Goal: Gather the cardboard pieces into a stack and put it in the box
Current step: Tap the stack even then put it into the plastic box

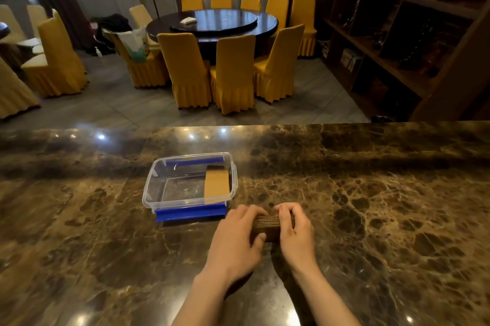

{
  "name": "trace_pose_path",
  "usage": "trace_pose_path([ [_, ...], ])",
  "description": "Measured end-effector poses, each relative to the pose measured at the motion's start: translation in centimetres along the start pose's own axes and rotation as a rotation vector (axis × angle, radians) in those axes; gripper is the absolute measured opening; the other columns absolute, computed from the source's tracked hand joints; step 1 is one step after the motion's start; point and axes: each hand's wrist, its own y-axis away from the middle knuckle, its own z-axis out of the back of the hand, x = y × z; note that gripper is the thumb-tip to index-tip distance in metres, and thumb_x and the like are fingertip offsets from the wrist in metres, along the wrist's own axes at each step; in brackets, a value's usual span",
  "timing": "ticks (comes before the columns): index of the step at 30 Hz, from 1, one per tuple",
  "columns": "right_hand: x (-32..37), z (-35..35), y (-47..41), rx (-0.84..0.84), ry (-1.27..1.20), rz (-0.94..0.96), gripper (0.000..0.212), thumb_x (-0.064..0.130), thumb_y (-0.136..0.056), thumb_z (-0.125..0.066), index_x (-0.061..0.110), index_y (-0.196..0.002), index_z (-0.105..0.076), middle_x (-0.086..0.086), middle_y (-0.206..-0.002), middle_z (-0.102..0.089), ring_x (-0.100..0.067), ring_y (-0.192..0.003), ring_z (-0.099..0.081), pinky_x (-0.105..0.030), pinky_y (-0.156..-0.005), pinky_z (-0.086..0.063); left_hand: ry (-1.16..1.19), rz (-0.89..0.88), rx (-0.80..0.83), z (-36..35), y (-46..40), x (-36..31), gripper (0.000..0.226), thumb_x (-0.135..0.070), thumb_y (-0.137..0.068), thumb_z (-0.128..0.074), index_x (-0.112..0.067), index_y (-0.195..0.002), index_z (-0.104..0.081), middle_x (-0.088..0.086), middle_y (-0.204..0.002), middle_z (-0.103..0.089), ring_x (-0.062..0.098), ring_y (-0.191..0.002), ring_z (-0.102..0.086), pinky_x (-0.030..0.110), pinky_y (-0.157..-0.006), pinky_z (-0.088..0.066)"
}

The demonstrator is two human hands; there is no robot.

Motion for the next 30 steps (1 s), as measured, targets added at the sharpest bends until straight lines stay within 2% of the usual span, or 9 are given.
trace_pose_path([
  [2,0.3,0.0,-0.1,0.000,-0.009,-0.008,0.022,0.020,-0.102,-0.049,0.025,-0.088,-0.065,0.009,-0.084,-0.068,-0.005,-0.081,-0.064,-0.048,-0.077,-0.057,0.446,0.172,-0.115,-0.6,0.8,0.7,0.040,-0.037,-0.091,-0.071,-0.052,-0.123,-0.052,-0.025,-0.126,-0.059,-0.008,-0.115,-0.056,0.013,-0.086,-0.050],
  [4,0.4,-0.2,-0.2,0.006,-0.015,-0.020,0.023,0.020,-0.102,-0.048,0.025,-0.087,-0.064,0.007,-0.084,-0.069,-0.006,-0.081,-0.064,-0.045,-0.075,-0.057,0.849,0.341,-0.249,-0.9,0.6,0.5,0.033,-0.043,-0.091,-0.065,-0.040,-0.123,-0.060,-0.012,-0.127,-0.067,-0.001,-0.114,-0.064,0.010,-0.081,-0.054],
  [6,0.4,-0.2,-0.2,0.006,-0.019,-0.027,0.023,0.019,-0.103,-0.048,0.023,-0.087,-0.064,0.004,-0.085,-0.069,-0.007,-0.080,-0.064,-0.042,-0.074,-0.057,1.027,0.416,-0.291,-1.4,-0.3,-0.3,0.039,-0.047,-0.090,-0.052,-0.029,-0.123,-0.063,-0.003,-0.124,-0.072,0.002,-0.110,-0.068,0.009,-0.079,-0.054],
  [10,0.5,-0.1,-0.4,0.004,-0.097,-0.064,0.027,0.017,-0.104,-0.046,0.014,-0.084,-0.063,0.000,-0.082,-0.067,-0.008,-0.075,-0.064,-0.018,-0.061,-0.052,0.929,0.420,-0.382,-1.9,-1.7,-2.3,0.024,-0.032,-0.106,-0.042,-0.031,-0.110,-0.065,-0.003,-0.096,-0.080,0.007,-0.096,-0.074,0.021,-0.081,-0.056],
  [13,0.8,-0.1,-0.5,-0.010,-0.145,-0.068,0.032,0.020,-0.106,-0.043,0.014,-0.079,-0.061,0.001,-0.074,-0.064,0.000,-0.064,-0.062,-0.013,-0.054,-0.050,0.844,0.406,-0.462,-1.6,-2.1,-2.4,0.022,-0.028,-0.108,-0.042,-0.032,-0.109,-0.064,-0.011,-0.086,-0.079,0.002,-0.086,-0.073,0.020,-0.079,-0.053],
  [16,0.2,-0.7,0.0,0.001,-0.033,-0.052,0.030,0.023,-0.105,-0.043,0.019,-0.081,-0.061,0.000,-0.076,-0.065,-0.013,-0.073,-0.064,-0.024,-0.062,-0.055,0.822,0.458,-0.458,-2.0,-1.9,-1.7,0.025,-0.020,-0.108,-0.041,-0.032,-0.102,-0.063,-0.012,-0.084,-0.077,0.003,-0.083,-0.072,0.009,-0.065,-0.052],
  [20,0.3,-1.2,0.2,-0.022,0.052,-0.037,0.029,0.021,-0.105,-0.043,0.019,-0.081,-0.059,0.001,-0.078,-0.065,-0.018,-0.076,-0.064,-0.046,-0.073,-0.056,0.853,0.529,-0.458,-2.5,-1.8,-0.9,0.028,-0.006,-0.105,-0.040,-0.022,-0.095,-0.061,0.002,-0.081,-0.075,0.001,-0.078,-0.071,0.008,-0.059,-0.053],
  [26,0.8,-0.8,0.0,-0.016,-0.028,-0.051,0.034,0.025,-0.105,-0.043,0.018,-0.074,-0.058,0.002,-0.069,-0.061,-0.012,-0.066,-0.060,-0.045,-0.067,-0.053,0.861,0.445,-0.506,-2.0,-2.0,-1.6,0.022,-0.018,-0.107,-0.043,-0.023,-0.097,-0.062,-0.006,-0.075,-0.076,0.002,-0.072,-0.071,0.003,-0.066,-0.049],
  [30,0.0,-0.9,0.3,0.016,0.037,0.013,0.028,0.022,-0.104,-0.044,0.014,-0.081,-0.058,0.001,-0.073,-0.061,-0.015,-0.069,-0.062,-0.045,-0.066,-0.056,0.811,0.442,-0.454,-2.4,-1.3,-1.0,0.026,-0.011,-0.106,-0.041,-0.023,-0.097,-0.062,-0.010,-0.078,-0.075,0.002,-0.074,-0.072,0.007,-0.062,-0.052],
])
